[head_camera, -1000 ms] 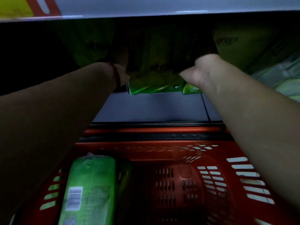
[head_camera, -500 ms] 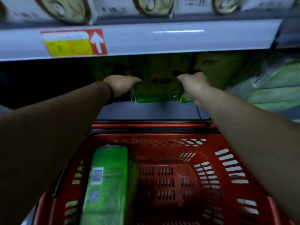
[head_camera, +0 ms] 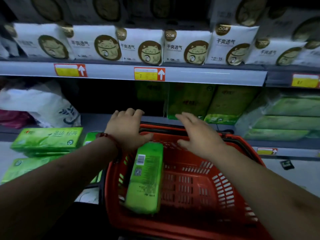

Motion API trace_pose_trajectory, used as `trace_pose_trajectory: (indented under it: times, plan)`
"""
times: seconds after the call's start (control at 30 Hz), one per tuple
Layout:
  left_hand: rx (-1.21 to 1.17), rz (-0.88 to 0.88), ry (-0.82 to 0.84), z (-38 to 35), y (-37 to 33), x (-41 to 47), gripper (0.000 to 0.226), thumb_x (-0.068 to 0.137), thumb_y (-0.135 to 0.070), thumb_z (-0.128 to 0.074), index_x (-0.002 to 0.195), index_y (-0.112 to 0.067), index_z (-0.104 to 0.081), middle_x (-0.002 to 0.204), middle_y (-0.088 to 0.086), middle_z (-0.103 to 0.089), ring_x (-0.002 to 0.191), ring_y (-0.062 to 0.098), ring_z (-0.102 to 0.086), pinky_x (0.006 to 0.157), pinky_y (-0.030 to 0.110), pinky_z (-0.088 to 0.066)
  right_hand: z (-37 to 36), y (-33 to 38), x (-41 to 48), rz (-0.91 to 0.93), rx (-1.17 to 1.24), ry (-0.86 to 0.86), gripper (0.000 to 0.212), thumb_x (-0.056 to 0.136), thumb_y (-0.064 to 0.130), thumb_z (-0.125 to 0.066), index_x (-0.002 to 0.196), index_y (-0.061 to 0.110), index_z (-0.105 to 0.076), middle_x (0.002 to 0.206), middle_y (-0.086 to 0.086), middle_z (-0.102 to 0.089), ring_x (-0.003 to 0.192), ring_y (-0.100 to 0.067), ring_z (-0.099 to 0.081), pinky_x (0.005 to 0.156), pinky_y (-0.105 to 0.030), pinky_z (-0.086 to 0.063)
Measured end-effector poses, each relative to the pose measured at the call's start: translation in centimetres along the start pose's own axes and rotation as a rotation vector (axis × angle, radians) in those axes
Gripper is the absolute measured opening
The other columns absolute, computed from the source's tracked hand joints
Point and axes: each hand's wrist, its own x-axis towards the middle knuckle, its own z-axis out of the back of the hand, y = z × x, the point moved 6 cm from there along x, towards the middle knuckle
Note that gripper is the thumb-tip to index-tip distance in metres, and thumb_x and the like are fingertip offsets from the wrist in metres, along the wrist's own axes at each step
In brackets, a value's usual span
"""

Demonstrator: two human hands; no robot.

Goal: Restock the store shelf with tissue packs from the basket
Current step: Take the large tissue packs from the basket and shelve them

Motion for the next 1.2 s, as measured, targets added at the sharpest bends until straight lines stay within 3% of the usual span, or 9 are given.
trace_pose_trajectory:
  times: [0.17,0.3,0.4,0.47,0.57,0.7,0.87,1.03,1.2]
  plan:
    - [-0.117,0.071,0.105,-3.9,-1.1,-5.9,0.089,0.077,-0.084,-0.05,0.141,-0.023,-0.041,0.132,0.006,-0.058,0.117,0.031,-0.062,0.09,0.041,-0.053,-2.7,4.0,-1.8,0.065,-0.021,0.103,0.094,0.091,0.044,-0.073,0.163,0.031,-0.014,0.172,0.0,-0.012,0.155,-0.027,-0.024,0.123,-0.04,-0.026]
    - [-0.095,0.228,0.49,-10.5,-1.7,-8.6,0.125,0.071,-0.093,-0.049,0.158,-0.009,-0.017,0.145,0.013,-0.053,0.128,0.031,-0.058,0.099,0.041,-0.053,-5.1,4.8,-2.5,0.003,0.034,0.156,0.096,0.089,0.042,-0.076,0.163,0.033,-0.015,0.171,-0.002,-0.013,0.155,-0.03,-0.023,0.123,-0.041,-0.026]
    - [-0.234,0.343,0.534,-13.7,-2.1,-9.6,0.143,0.065,-0.088,-0.064,0.16,-0.01,0.008,0.152,0.02,-0.036,0.134,0.035,-0.051,0.105,0.043,-0.049,-7.1,4.9,-3.1,-0.001,0.039,0.218,0.101,0.086,0.044,-0.077,0.163,0.035,-0.012,0.171,-0.004,-0.01,0.156,-0.033,-0.019,0.125,-0.042,-0.023]
    - [-0.285,0.376,0.519,-14.7,-2.7,-9.6,0.145,0.066,-0.077,-0.074,0.158,-0.008,0.014,0.151,0.023,-0.027,0.134,0.038,-0.048,0.106,0.042,-0.048,-8.0,5.1,-3.6,0.015,0.029,0.252,0.103,0.087,0.041,-0.077,0.163,0.035,-0.009,0.172,-0.004,-0.007,0.158,-0.031,-0.013,0.128,-0.041,-0.015]
    - [-0.27,0.335,0.504,-14.7,-3.6,-9.3,0.136,0.069,-0.062,-0.08,0.156,-0.009,0.011,0.15,0.02,-0.029,0.133,0.043,-0.046,0.106,0.045,-0.047,-8.8,4.7,-4.1,0.022,-0.015,0.216,0.101,0.09,0.03,-0.074,0.164,0.032,-0.005,0.172,-0.006,-0.004,0.16,-0.028,-0.003,0.13,-0.039,0.0]
    - [-0.271,0.222,0.501,-14.3,-4.6,-8.9,0.124,0.071,-0.051,-0.083,0.157,-0.024,0.003,0.149,0.017,-0.036,0.132,0.044,-0.042,0.102,0.05,-0.049,-9.0,2.5,-4.7,-0.047,-0.053,0.151,0.107,0.089,0.025,-0.074,0.164,0.032,0.002,0.173,-0.004,0.007,0.159,-0.027,0.012,0.129,-0.042,0.006]
    - [-0.208,0.064,0.462,-13.0,-5.4,-8.6,0.106,0.067,-0.05,-0.083,0.145,-0.039,-0.014,0.138,0.007,-0.045,0.124,0.037,-0.045,0.096,0.053,-0.052,-9.0,0.5,-5.7,0.039,-0.166,0.202,0.122,0.086,0.017,-0.077,0.161,0.036,0.018,0.171,0.0,0.022,0.157,-0.026,0.02,0.129,-0.047,0.007]
    - [-0.179,-0.069,0.436,-11.7,-6.9,-8.9,0.081,0.065,-0.057,-0.08,0.124,-0.039,-0.027,0.129,-0.003,-0.048,0.12,0.03,-0.046,0.095,0.054,-0.048,-9.6,-1.0,-6.2,0.134,-0.23,0.233,0.129,0.08,0.012,-0.075,0.159,0.036,0.024,0.168,0.001,0.03,0.155,-0.026,0.025,0.128,-0.05,0.007]
    - [-0.062,-0.233,0.415,-11.6,-9.1,-9.5,0.069,0.067,-0.057,-0.077,0.114,-0.037,-0.032,0.129,-0.008,-0.048,0.121,0.025,-0.046,0.095,0.047,-0.045,-10.8,-1.0,-5.8,0.221,-0.292,0.279,0.123,0.079,0.015,-0.073,0.162,0.031,0.016,0.171,-0.001,0.021,0.157,-0.03,0.02,0.128,-0.05,0.007]
